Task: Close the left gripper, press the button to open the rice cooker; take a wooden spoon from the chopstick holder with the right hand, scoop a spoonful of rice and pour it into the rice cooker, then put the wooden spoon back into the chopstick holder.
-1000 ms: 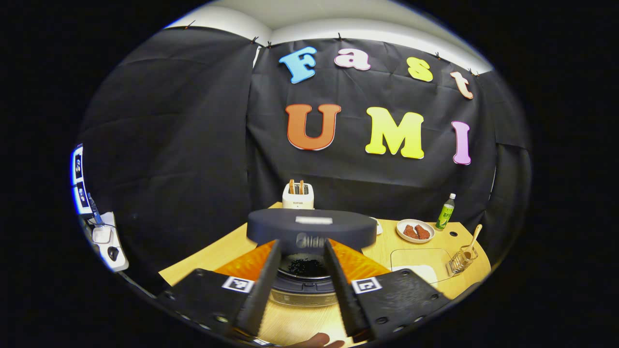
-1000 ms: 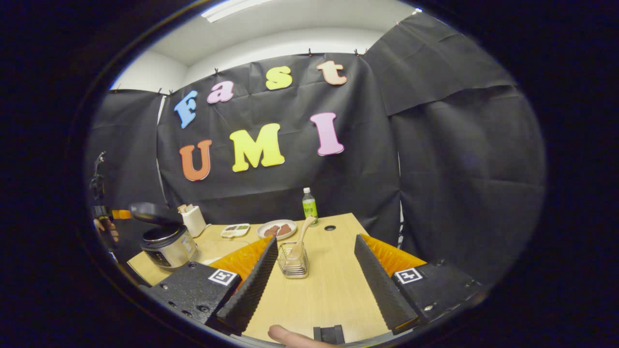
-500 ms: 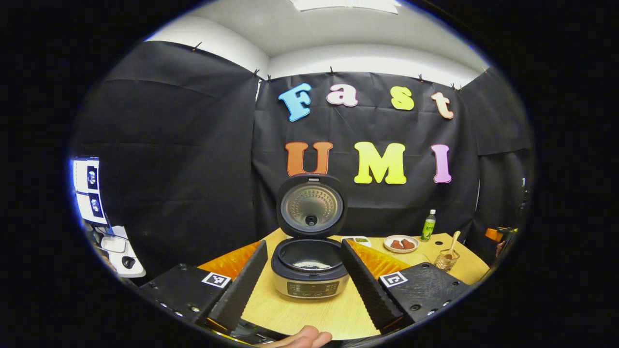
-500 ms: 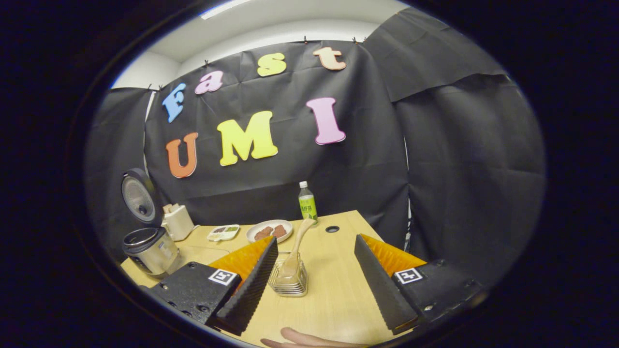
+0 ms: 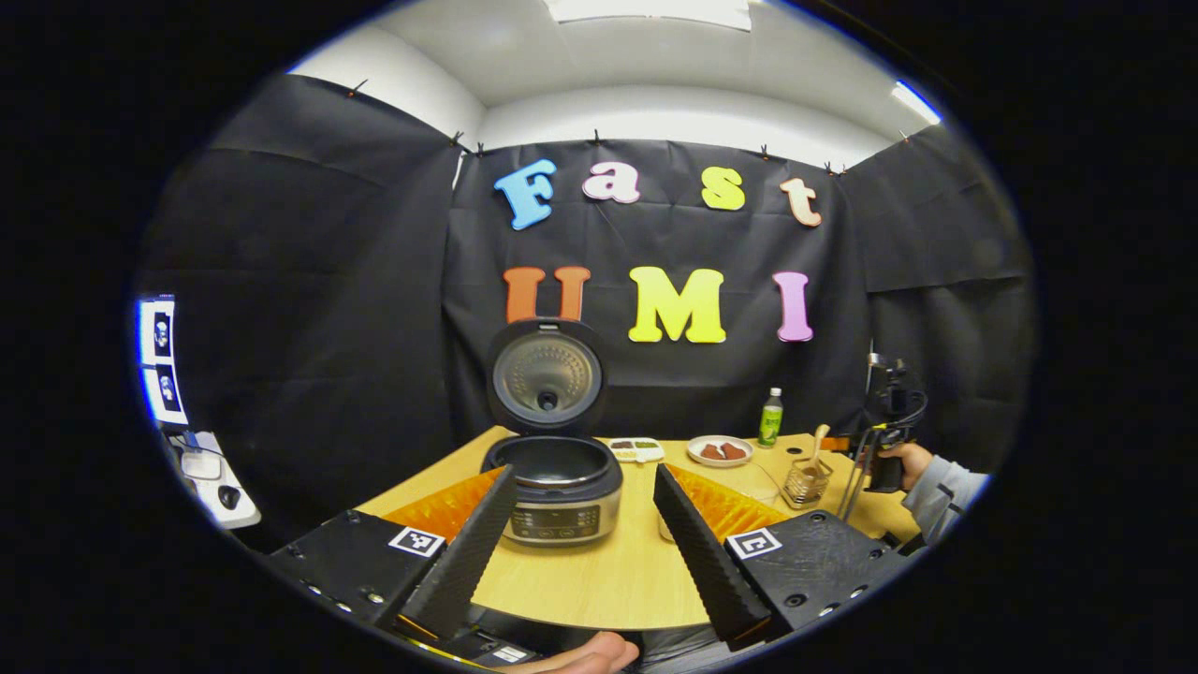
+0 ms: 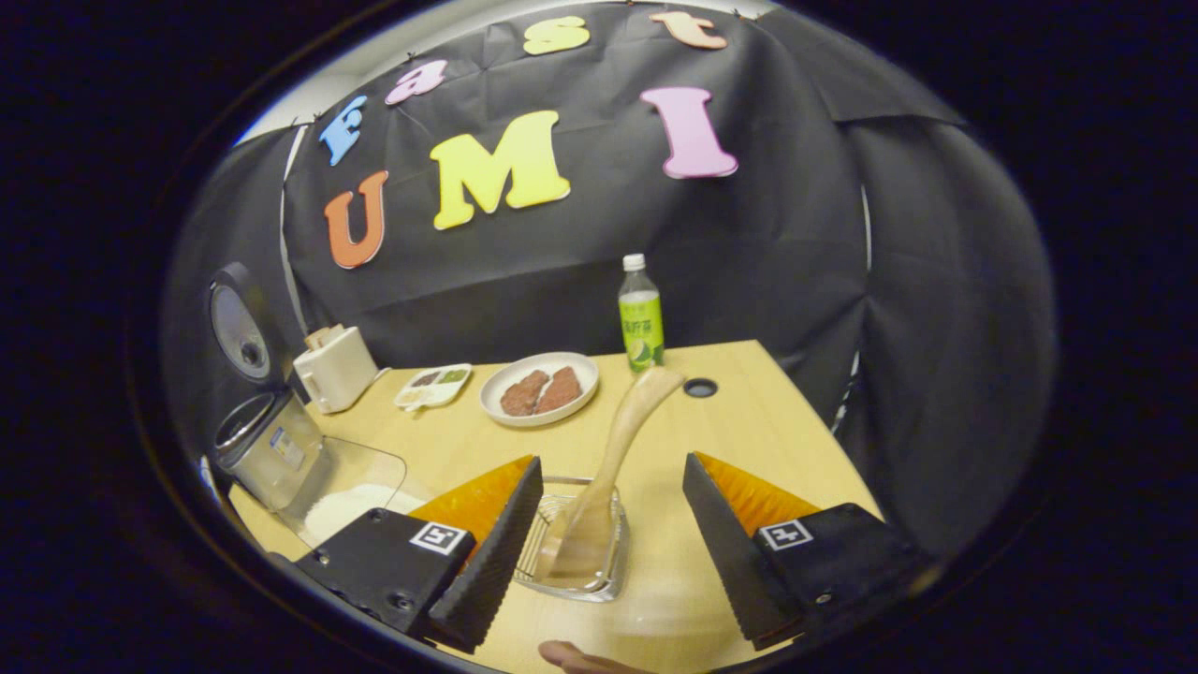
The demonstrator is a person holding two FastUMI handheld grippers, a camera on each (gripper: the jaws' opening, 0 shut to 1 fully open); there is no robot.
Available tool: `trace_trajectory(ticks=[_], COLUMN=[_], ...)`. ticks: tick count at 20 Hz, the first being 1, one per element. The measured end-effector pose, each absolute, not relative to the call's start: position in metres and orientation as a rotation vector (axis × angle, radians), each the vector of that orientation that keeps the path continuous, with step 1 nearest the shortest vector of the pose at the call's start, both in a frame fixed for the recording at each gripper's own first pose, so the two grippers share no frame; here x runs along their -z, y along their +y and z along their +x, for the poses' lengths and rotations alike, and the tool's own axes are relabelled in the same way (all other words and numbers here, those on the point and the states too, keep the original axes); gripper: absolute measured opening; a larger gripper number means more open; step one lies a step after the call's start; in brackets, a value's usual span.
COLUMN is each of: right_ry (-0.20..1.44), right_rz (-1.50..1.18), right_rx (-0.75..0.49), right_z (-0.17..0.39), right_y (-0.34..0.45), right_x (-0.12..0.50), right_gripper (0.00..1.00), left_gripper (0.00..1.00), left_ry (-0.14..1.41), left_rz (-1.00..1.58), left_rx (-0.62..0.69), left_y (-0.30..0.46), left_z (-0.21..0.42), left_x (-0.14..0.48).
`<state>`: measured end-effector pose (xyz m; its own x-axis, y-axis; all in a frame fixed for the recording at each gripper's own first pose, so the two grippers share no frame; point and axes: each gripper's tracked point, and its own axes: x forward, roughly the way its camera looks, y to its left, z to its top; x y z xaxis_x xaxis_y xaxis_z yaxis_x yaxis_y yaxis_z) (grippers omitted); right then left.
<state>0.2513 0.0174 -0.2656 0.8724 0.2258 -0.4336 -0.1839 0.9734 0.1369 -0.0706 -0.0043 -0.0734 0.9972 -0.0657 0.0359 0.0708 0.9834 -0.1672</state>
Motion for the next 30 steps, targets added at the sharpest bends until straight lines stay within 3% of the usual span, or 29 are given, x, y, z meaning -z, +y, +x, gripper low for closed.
trace_trajectory(ticks=[1, 3, 4, 5, 6, 7, 8, 9, 13, 14, 17, 20, 30], right_ry=[0.497, 0.490, 0.488, 0.504, 0.524, 0.544, 0.554, 0.565, 0.577, 0.549, 0.527, 0.430, 0.190], right_rz=[0.103, 0.117, 0.135, 0.152, 0.165, 0.175, 0.174, 0.171, 0.201, 0.191, 0.198, 0.145, -0.085], right_rx=[-0.201, -0.221, -0.243, -0.231, -0.208, -0.188, -0.176, -0.157, -0.221, -0.234, -0.250, -0.210, -0.154], right_z=[0.260, 0.280, 0.285, 0.287, 0.293, 0.299, 0.304, 0.308, 0.317, 0.319, 0.309, 0.295, 0.232], right_y=[0.014, 0.017, 0.023, 0.021, 0.019, 0.017, 0.017, 0.016, 0.031, 0.033, 0.036, 0.029, 0.075], right_x=[0.275, 0.281, 0.282, 0.285, 0.289, 0.294, 0.295, 0.297, 0.288, 0.281, 0.268, 0.233, 0.108], right_gripper=[0.96, 0.95, 0.93, 0.82, 0.81, 0.92, 0.81, 0.93, 0.90, 0.80, 0.23, 0.17, 0.15], left_gripper=[0.94, 0.94, 0.94, 0.94, 0.94, 0.95, 0.95, 0.95, 0.95, 0.95, 0.95, 0.95, 0.94], left_ry=[-0.031, -0.010, 0.010, 0.032, 0.047, 0.058, 0.068, 0.072, 0.073, 0.066, 0.036, -0.002, -0.062], left_rz=[-0.172, -0.183, -0.199, -0.223, -0.247, -0.266, -0.278, -0.288, -0.276, -0.267, -0.223, -0.186, -0.152], left_rx=[0.090, 0.096, 0.097, 0.099, 0.099, 0.097, 0.090, 0.081, 0.036, 0.030, 0.023, -0.001, -0.007], left_y=[-0.007, -0.004, -0.002, 0.000, 0.003, 0.008, 0.011, 0.016, 0.032, 0.035, 0.039, 0.050, 0.060], left_z=[-0.071, -0.064, -0.060, -0.057, -0.055, -0.053, -0.049, -0.047, -0.049, -0.051, -0.062, -0.068, -0.096], left_x=[0.075, 0.088, 0.093, 0.099, 0.101, 0.103, 0.105, 0.108, 0.114, 0.112, 0.106, 0.091, 0.075])
